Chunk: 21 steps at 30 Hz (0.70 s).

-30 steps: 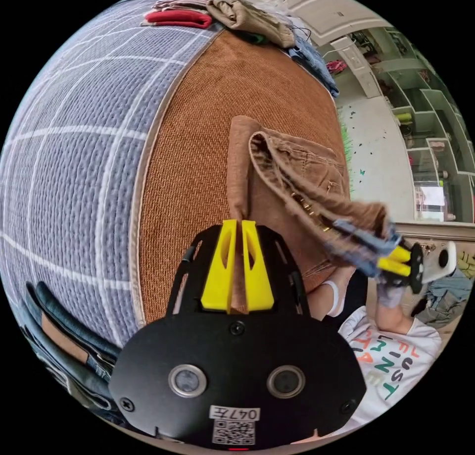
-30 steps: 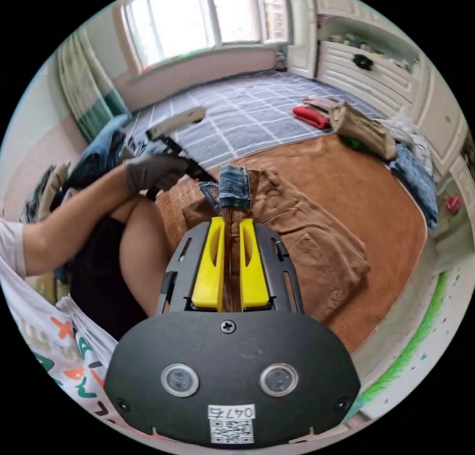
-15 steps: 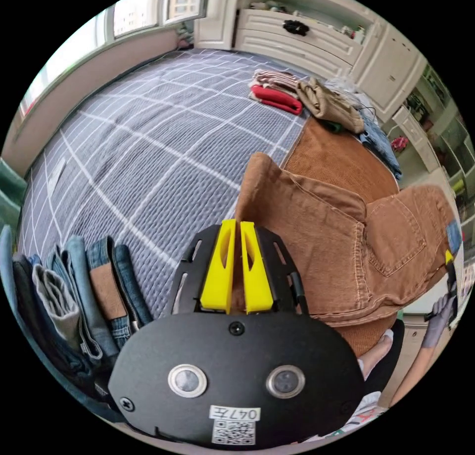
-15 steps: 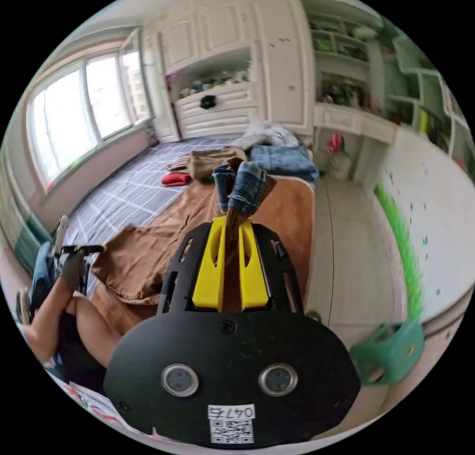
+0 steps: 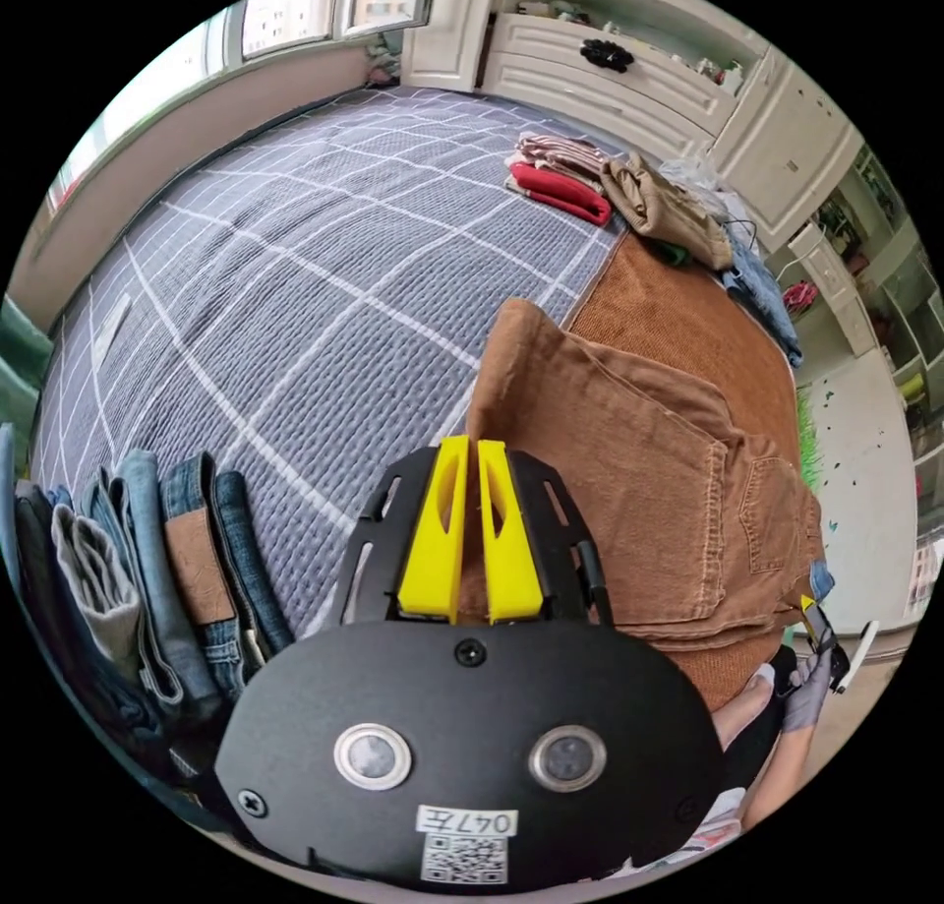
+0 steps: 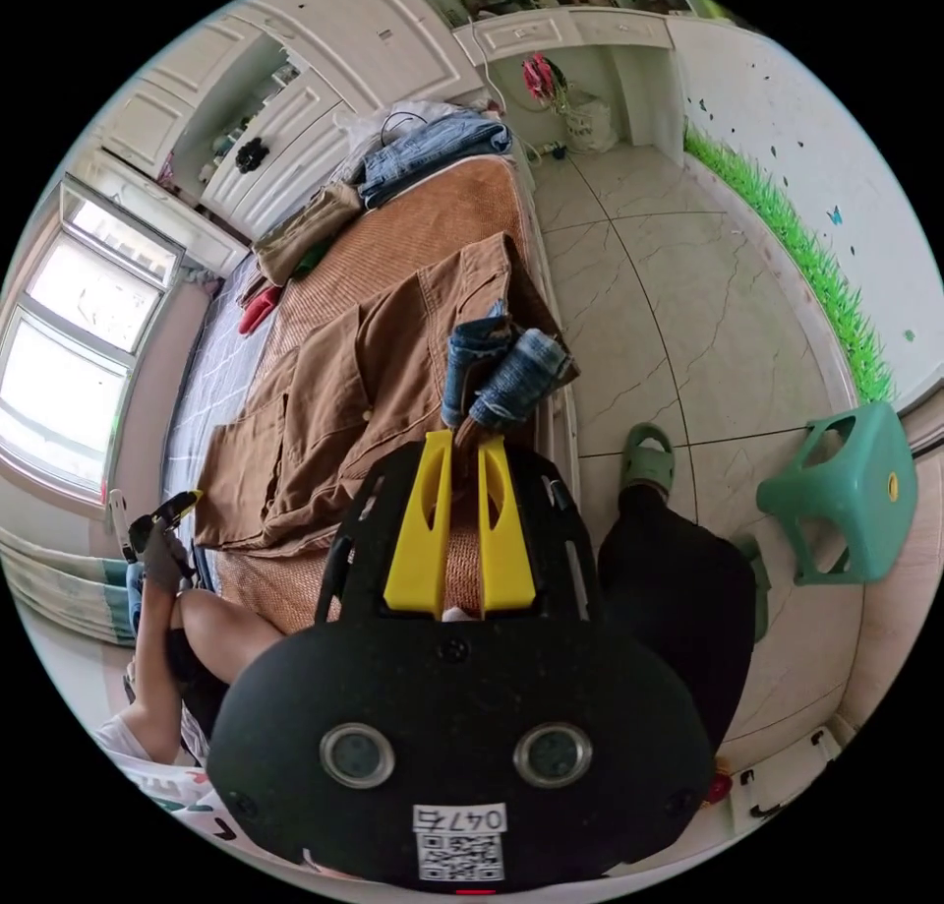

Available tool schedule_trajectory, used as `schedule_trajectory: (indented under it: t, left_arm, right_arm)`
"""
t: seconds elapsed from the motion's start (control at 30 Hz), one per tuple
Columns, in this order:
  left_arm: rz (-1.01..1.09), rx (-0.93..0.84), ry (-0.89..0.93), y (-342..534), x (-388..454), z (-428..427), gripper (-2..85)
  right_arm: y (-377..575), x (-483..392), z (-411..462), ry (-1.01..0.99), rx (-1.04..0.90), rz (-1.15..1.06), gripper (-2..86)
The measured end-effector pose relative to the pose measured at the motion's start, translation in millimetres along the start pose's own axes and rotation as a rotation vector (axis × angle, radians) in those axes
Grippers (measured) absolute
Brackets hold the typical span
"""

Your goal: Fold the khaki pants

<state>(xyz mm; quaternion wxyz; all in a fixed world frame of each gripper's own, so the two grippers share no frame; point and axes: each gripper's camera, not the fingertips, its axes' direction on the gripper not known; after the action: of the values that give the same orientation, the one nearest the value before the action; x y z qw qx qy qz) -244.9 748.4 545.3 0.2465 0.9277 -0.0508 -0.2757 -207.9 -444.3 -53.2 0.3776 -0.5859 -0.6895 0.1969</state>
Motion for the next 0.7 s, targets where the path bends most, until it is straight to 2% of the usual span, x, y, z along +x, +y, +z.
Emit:
schedule_trajectory:
  t: [0.1, 0.23, 0.3, 0.4, 0.5, 0.57, 0.63, 0.7]
  left_arm:
    - [0.117, 0.094, 0.011, 1.2, 17.5, -32.5, -0.8]
    - [0.428, 0.254, -0.036, 8.4, 82.6, -85.9, -0.8]
    - [0.452, 0.309, -0.085, 10.2, 97.4, -105.3, -0.9]
    - [0.257, 0.321, -0.076, -3.2, 65.7, -126.5, -0.9]
    - [0.005, 0.240, -0.073, -12.4, 8.5, -133.3, -0.9]
    - [-0.128, 0.144, -0.151, -18.3, -17.0, -132.5, -0.8]
    - [-0.137, 0.007, -0.174, -29.8, -23.6, -120.3, -0.8]
    - [-0.123, -0.044, -0.157, -36.3, -22.4, -114.3, -0.7]
  right_arm:
    - [8.4, 2.3, -3.5, 0.022, -0.006, -0.028, 0.9]
    - [16.6, 13.2, 5.7, 0.039, -0.048, -0.045, 0.9]
    - [17.3, 21.6, 12.5, 0.034, -0.059, -0.015, 0.9]
    - [17.8, 30.3, 22.7, 0.037, -0.062, 0.021, 0.9]
    - [12.5, 28.3, 27.5, 0.006, -0.052, 0.012, 0.9]
    - [7.9, 18.8, 36.7, -0.049, -0.069, -0.027, 1.1]
    - [6.8, 6.0, 42.6, -0.027, -0.102, -0.091, 1.6]
    - [8.1, -2.8, 41.5, 0.005, -0.119, -0.129, 3.2]
